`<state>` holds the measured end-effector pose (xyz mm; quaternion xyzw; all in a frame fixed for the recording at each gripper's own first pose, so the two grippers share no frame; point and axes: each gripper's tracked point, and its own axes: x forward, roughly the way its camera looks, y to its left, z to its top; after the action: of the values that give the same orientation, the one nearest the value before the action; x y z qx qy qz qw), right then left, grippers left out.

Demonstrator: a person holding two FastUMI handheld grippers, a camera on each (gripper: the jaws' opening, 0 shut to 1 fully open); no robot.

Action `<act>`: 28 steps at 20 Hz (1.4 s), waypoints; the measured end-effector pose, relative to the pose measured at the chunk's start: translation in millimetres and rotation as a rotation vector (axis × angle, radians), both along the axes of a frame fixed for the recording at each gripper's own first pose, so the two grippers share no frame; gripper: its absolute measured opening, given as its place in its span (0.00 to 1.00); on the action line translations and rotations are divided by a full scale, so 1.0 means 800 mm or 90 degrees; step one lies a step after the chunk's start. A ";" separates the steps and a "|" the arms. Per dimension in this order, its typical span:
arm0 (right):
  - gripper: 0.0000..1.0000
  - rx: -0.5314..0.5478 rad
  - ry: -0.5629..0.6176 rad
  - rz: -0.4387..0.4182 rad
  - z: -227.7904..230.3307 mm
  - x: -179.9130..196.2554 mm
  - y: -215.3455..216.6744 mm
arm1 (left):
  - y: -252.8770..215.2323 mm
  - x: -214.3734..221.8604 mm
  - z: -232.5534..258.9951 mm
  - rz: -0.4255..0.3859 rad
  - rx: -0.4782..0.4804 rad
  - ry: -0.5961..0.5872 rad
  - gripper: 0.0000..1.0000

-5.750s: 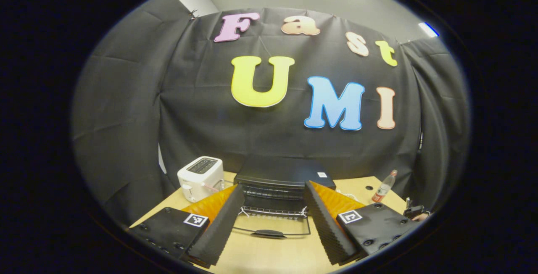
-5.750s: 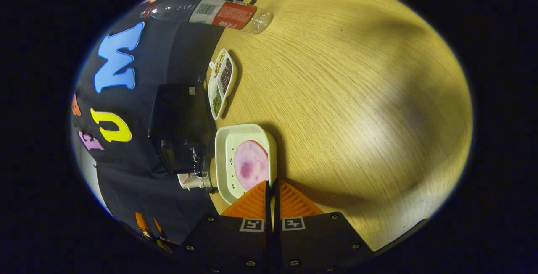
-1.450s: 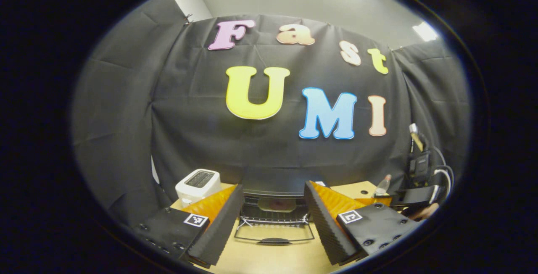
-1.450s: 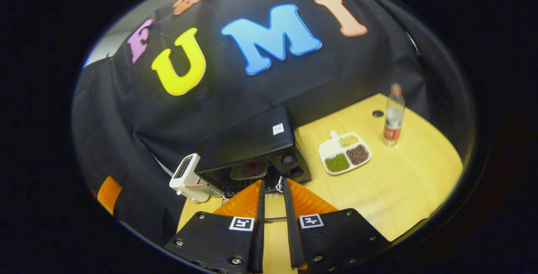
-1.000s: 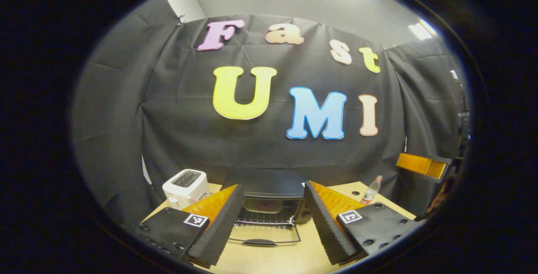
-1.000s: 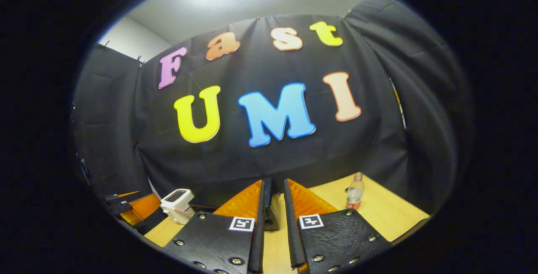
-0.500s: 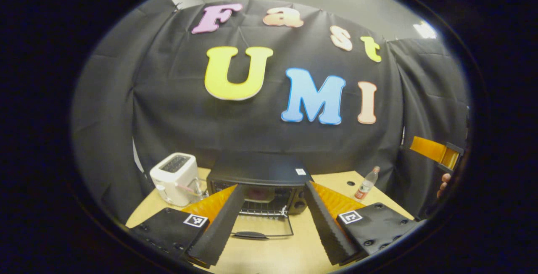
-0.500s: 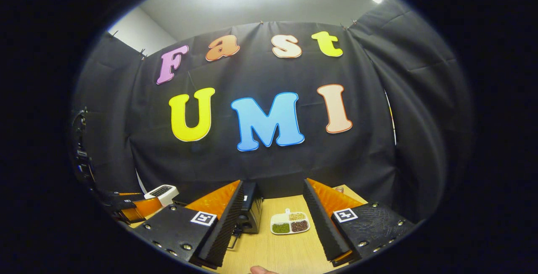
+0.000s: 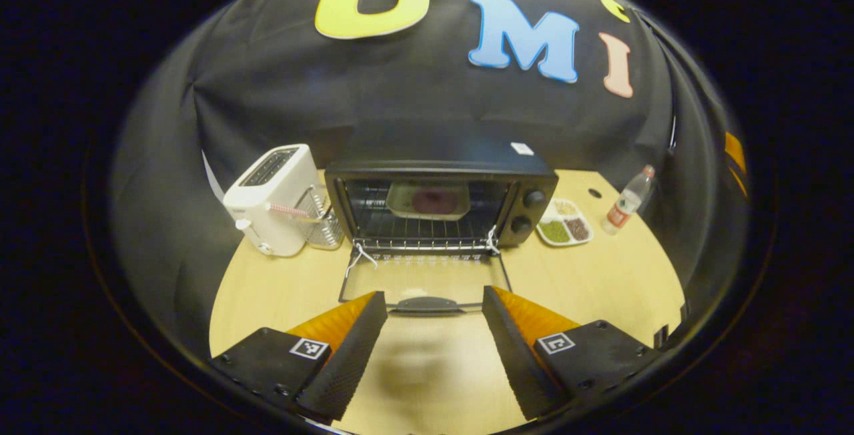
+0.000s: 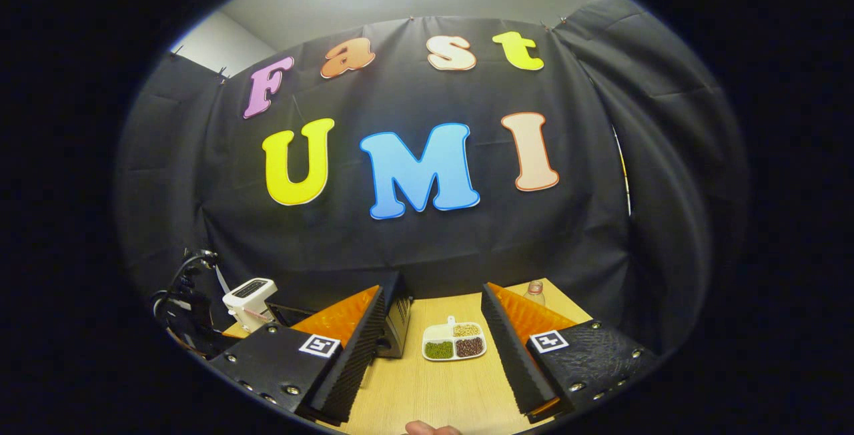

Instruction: Open the electric oven with the left hand, put the food in, and close the electric oven.

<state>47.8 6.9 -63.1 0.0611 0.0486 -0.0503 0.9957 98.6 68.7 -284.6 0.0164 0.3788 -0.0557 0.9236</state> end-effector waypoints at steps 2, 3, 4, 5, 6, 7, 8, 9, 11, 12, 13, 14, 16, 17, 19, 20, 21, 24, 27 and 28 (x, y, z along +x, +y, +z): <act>0.88 0.002 0.012 -0.013 -0.003 -0.001 -0.005 | 0.000 0.001 -0.028 -0.010 0.008 0.036 0.98; 0.88 0.004 0.017 -0.018 -0.012 -0.003 -0.013 | 0.001 0.000 -0.044 -0.015 0.014 0.060 0.98; 0.88 0.004 0.024 -0.025 -0.017 -0.004 -0.018 | 0.003 0.001 -0.058 -0.018 0.024 0.079 0.92; 0.88 0.004 0.029 -0.032 -0.022 -0.004 -0.022 | 0.005 0.004 -0.072 -0.021 0.033 0.095 0.98; 0.88 0.004 0.034 -0.037 -0.025 -0.005 -0.026 | 0.005 0.006 -0.084 -0.025 0.034 0.110 1.00; 0.88 0.003 0.041 -0.043 -0.029 -0.005 -0.031 | 0.004 0.008 -0.094 -0.025 0.037 0.123 0.98; 0.88 0.000 0.046 -0.052 -0.030 -0.007 -0.037 | 0.006 0.011 -0.104 -0.024 0.039 0.136 1.00; 0.88 0.000 0.049 -0.061 -0.033 -0.008 -0.044 | 0.005 0.010 -0.113 -0.025 0.040 0.151 1.00; 0.88 0.001 0.056 -0.078 -0.037 -0.011 -0.053 | 0.004 0.011 -0.133 -0.029 0.041 0.181 1.00; 0.88 0.002 0.058 -0.086 -0.038 -0.012 -0.057 | 0.003 0.013 -0.143 -0.035 0.043 0.193 1.00; 0.88 0.002 0.060 -0.093 -0.040 -0.013 -0.061 | 0.004 0.013 -0.152 -0.038 0.049 0.204 0.99; 0.88 0.002 0.063 -0.098 -0.041 -0.014 -0.063 | 0.006 0.015 -0.159 -0.044 0.057 0.214 0.98; 0.88 0.001 0.069 -0.106 -0.038 -0.014 -0.066 | 0.005 0.014 -0.175 -0.050 0.060 0.237 1.00; 0.88 -0.001 0.071 -0.108 -0.040 -0.015 -0.065 | 0.004 0.013 -0.180 -0.049 0.059 0.247 1.00; 0.88 -0.002 0.074 -0.110 -0.046 -0.012 -0.067 | 0.004 0.012 -0.191 -0.047 0.059 0.266 0.98; 0.88 -0.003 0.074 -0.111 -0.047 -0.012 -0.066 | 0.004 0.014 -0.196 -0.046 0.056 0.272 0.98; 0.88 -0.005 0.075 -0.112 -0.046 -0.011 -0.065 | 0.002 0.017 -0.197 -0.043 0.052 0.274 0.98; 0.88 -0.005 0.084 -0.113 -0.051 -0.012 -0.066 | 0.002 0.019 -0.208 -0.030 0.040 0.290 1.00; 0.88 0.001 0.094 -0.110 -0.058 -0.011 -0.061 | 0.002 0.020 -0.214 -0.029 0.041 0.301 0.99; 0.88 0.002 0.097 -0.109 -0.058 -0.010 -0.059 | 0.002 0.023 -0.217 -0.026 0.038 0.297 1.00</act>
<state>40.1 -40.7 -109.8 0.0624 0.1188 -0.1394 0.9811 116.9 70.0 -458.1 0.0384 0.5830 -0.0653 0.8089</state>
